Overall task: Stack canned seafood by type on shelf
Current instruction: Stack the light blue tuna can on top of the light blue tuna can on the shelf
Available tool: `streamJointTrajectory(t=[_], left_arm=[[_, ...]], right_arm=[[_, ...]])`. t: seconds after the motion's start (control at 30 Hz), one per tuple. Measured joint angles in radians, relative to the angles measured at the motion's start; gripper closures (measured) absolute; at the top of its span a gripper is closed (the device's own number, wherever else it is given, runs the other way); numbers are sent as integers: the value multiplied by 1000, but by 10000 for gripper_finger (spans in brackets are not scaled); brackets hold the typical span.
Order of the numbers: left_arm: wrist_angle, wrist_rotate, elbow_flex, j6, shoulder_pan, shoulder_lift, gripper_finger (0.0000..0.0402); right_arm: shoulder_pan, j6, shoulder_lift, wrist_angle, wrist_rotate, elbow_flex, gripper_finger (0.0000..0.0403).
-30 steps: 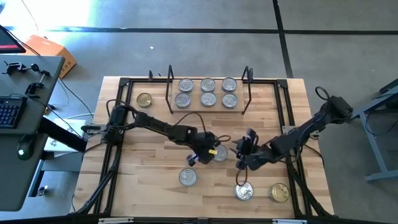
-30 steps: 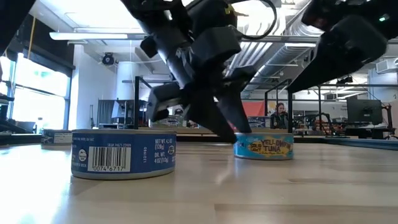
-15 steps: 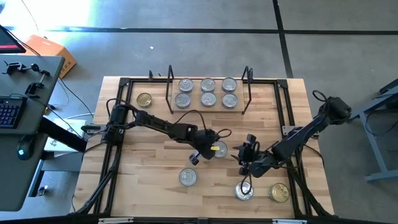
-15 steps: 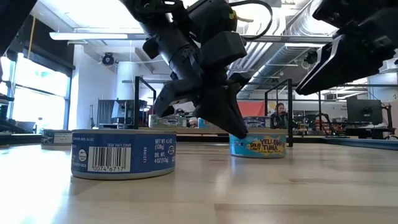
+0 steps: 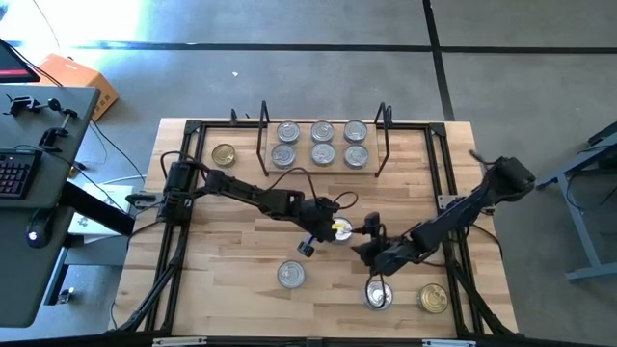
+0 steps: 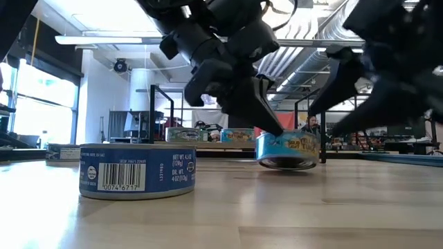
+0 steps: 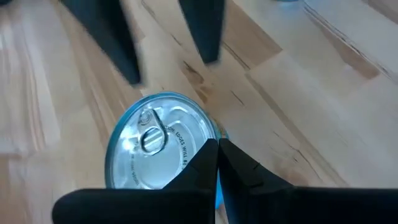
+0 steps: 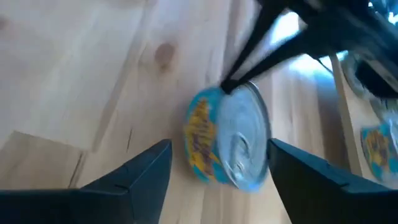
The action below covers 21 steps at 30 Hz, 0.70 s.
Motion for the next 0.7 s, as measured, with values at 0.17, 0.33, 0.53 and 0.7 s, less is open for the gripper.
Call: streamJointTrajectory(t=[0.17,0.33,0.53,0.7], left_arm=[[5,1,0,-73,10,0,401],[35,1,0,-104,10,0,401],[34,-5,0,-121,7,-23,401],[44,-3,1,-125,5,-59,401]], right_arm=[[-5,-123,122,103,83,0,147],[-12,-129,198,126,220,0,146],[-38,-60,213,156,215,2,146],[-60,-78,215,218,202,0,167]])
